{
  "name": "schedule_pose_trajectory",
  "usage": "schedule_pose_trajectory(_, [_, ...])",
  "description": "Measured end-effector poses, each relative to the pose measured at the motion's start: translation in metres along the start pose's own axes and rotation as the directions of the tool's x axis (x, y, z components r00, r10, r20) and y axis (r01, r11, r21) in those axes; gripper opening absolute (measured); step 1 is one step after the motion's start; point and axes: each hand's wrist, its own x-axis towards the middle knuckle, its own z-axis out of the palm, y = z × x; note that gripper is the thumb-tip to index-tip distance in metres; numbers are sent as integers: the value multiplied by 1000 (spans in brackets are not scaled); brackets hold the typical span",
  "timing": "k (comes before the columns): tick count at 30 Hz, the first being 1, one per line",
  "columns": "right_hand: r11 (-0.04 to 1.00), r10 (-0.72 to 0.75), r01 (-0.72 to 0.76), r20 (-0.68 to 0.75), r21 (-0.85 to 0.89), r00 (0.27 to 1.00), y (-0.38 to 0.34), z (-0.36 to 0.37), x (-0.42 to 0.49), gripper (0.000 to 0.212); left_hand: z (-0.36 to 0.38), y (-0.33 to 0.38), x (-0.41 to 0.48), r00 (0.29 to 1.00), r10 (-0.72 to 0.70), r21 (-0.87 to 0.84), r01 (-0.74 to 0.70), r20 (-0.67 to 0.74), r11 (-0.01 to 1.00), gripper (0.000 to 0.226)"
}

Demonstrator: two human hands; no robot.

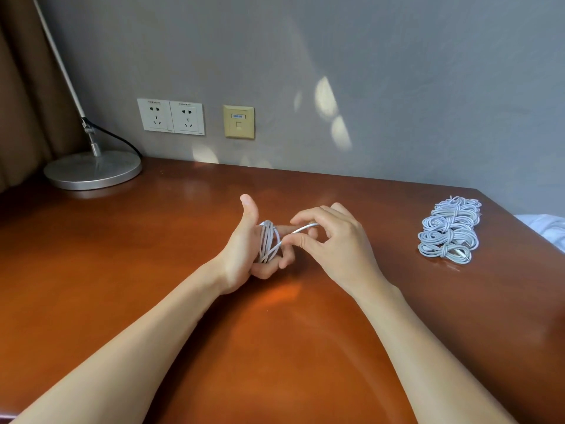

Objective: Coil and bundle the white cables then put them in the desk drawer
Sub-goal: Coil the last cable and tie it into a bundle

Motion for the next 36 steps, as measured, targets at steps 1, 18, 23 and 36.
schedule_pose_trajectory(1, [1000,-5,5,2,1,1000,-1,0,0,30,2,2,-2,999,-13,-4,13,33,1000,123])
schedule_pose_trajectory(18, [972,128,-183,318,150,940,-12,-1,2,32,1,8,-9,963,-188,141,163,190,976,112])
schedule_pose_trajectory(23, [958,145,-215,326,189,934,-12,-4,2,21,1,12,-10,967,-190,164,163,169,973,124])
schedule_pose_trajectory(36, [965,164,-229,393,126,905,-12,-5,3,25,4,14,-12,972,-195,109,182,132,977,122])
